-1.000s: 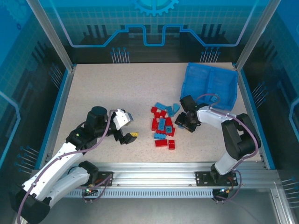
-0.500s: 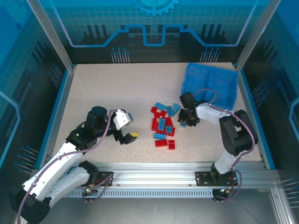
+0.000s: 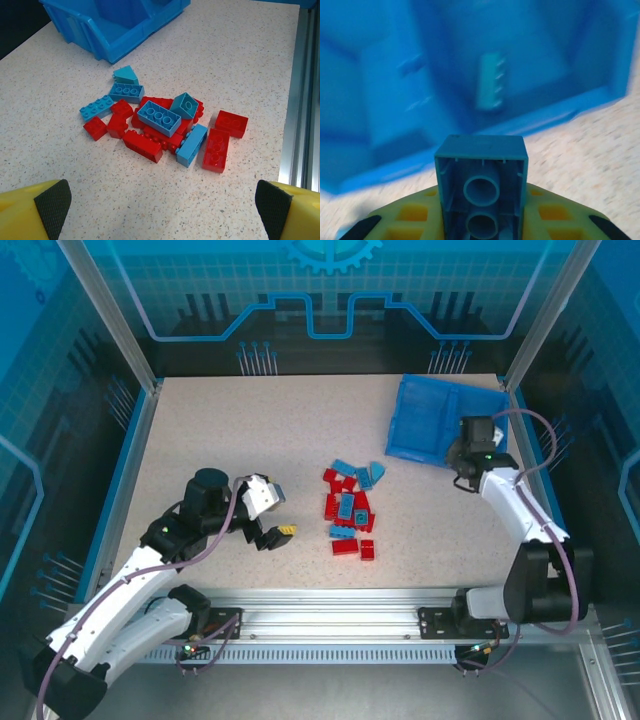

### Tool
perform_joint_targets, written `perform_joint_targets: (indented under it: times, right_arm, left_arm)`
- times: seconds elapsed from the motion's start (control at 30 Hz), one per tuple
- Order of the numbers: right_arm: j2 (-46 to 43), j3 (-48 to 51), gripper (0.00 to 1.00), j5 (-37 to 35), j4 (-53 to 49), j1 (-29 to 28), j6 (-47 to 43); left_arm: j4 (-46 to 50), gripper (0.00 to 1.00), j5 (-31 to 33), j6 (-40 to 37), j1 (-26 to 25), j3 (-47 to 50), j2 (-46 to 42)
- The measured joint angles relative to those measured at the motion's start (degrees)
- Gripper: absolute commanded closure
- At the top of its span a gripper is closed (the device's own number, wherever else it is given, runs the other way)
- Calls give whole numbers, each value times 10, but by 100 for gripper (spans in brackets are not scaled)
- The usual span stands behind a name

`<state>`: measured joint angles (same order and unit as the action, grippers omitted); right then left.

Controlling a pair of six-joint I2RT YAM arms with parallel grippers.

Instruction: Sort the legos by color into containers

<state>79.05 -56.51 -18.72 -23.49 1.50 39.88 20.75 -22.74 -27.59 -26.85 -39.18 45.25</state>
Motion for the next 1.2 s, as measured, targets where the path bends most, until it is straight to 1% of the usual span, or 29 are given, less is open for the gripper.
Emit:
perform_joint_targets:
  times: [0.07, 0.17, 0.27, 0.33, 0.43, 0.47, 0.67, 0.8, 0.9, 1.0, 1.03, 1.1, 1.17, 1.2]
  right_arm:
    - [42, -18, 71, 7, 11, 39, -5]
    - [115, -58, 68, 30, 14, 76, -9]
    - [184, -96, 65, 44, 17, 92, -9]
    - [208, -109, 63, 48, 18, 94, -10]
    - [222, -132, 51, 56, 16, 94, -9]
    - [225, -139, 49, 57, 16, 94, -9]
    - [217, -142, 47, 71, 10, 94, -7]
    - [162, -119, 45, 88, -2, 86, -7]
    - [82, -91, 43, 118, -9, 60, -11]
    - [-9, -60, 38, 145, -11, -7, -28]
    - [-32, -54, 37, 153, -14, -35, -38]
    - [-63, -52, 34, 174, -25, -88, -65]
    - [-78, -52, 32, 196, -41, -129, -96]
    - [-80, -53, 31, 205, -52, -139, -107]
  left_arm:
    - [0, 1, 2, 0, 0, 0, 0]
    - [5, 1, 6, 0, -1, 0, 0]
    - [7, 1, 10, 0, -4, 0, 0]
    - [8, 1, 13, 0, -4, 0, 0]
    - [10, 1, 16, 0, -5, 0, 0]
    - [10, 1, 17, 0, -6, 0, 0]
    - [8, 1, 34, 2, -7, 0, 1]
    - [-3, 1, 52, 27, -7, -1, 13]
    - [0, 1, 77, 85, -10, -25, 48]
    - [-13, 2, 106, 172, -30, -64, 94]
    - [-24, 3, 116, 199, -45, -70, 107]
    - [-50, 5, 141, 243, -95, -74, 135]
    - [-74, 6, 166, 278, -166, -76, 181]
    - [-82, 6, 175, 291, -195, -76, 205]
